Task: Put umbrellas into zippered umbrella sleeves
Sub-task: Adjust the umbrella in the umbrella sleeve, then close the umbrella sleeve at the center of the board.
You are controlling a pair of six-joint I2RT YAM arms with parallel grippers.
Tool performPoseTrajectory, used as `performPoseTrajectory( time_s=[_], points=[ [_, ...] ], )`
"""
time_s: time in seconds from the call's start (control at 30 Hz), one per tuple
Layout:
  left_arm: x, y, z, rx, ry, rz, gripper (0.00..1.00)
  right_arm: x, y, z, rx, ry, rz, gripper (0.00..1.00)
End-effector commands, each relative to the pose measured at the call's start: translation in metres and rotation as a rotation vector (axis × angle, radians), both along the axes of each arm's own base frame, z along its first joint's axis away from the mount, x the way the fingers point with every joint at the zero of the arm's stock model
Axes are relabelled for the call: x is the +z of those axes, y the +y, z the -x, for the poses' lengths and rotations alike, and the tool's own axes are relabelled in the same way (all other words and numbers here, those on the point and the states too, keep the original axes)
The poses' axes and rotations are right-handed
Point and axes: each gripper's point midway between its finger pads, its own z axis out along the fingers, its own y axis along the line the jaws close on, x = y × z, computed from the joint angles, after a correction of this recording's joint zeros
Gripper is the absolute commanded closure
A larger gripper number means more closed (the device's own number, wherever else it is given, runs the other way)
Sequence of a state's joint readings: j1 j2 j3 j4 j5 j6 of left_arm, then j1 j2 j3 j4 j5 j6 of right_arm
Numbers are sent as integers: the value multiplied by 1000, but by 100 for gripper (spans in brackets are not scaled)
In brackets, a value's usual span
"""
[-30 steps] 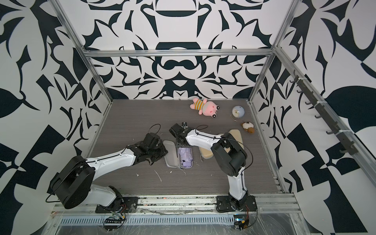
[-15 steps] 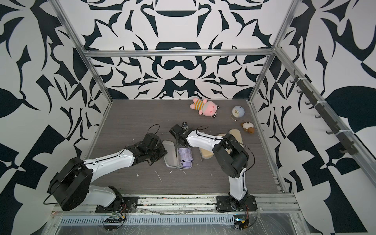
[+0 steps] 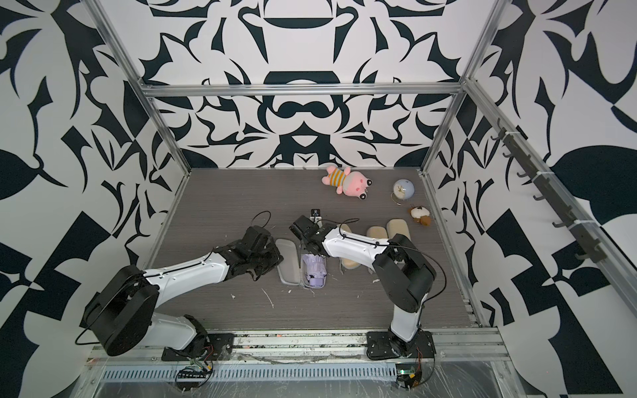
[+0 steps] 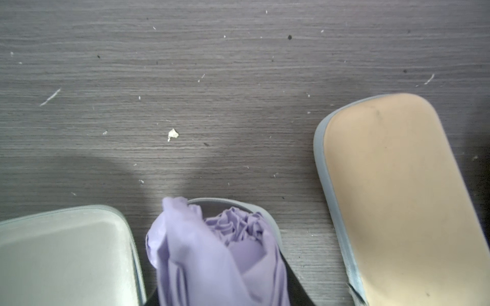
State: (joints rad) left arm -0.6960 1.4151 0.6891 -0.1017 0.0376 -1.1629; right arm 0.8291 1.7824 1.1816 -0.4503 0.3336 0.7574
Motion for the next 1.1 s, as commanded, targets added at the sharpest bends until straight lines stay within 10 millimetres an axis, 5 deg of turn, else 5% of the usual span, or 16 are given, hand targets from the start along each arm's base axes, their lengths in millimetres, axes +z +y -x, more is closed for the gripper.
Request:
performPoseTrajectory(
  time_s=[0.0, 0.13, 0.27, 0.43, 0.73, 0.93, 1.07],
  points=[
    [13, 14, -19, 84, -73, -34, 90, -20, -20, 21, 19, 114, 140, 100],
    [35, 2, -29, 47, -142, 9, 83, -52, -14, 23, 7, 182, 165, 100],
    [56, -24, -34, -54, -205, 111, 64, -59, 6, 22, 8, 219, 92, 78],
    [61, -34, -28, -108, -203, 164, 49, -28, 19, 16, 65, 217, 6, 53],
    [57, -33, -18, -116, -164, 196, 38, 31, 10, 11, 100, 230, -224, 3],
    [63, -38, -17, -126, -165, 229, 35, 57, -9, 15, 80, 198, -327, 7],
    [69, -47, -19, -143, -169, 259, 36, 54, -32, 21, 16, 176, -400, 34]
  ],
)
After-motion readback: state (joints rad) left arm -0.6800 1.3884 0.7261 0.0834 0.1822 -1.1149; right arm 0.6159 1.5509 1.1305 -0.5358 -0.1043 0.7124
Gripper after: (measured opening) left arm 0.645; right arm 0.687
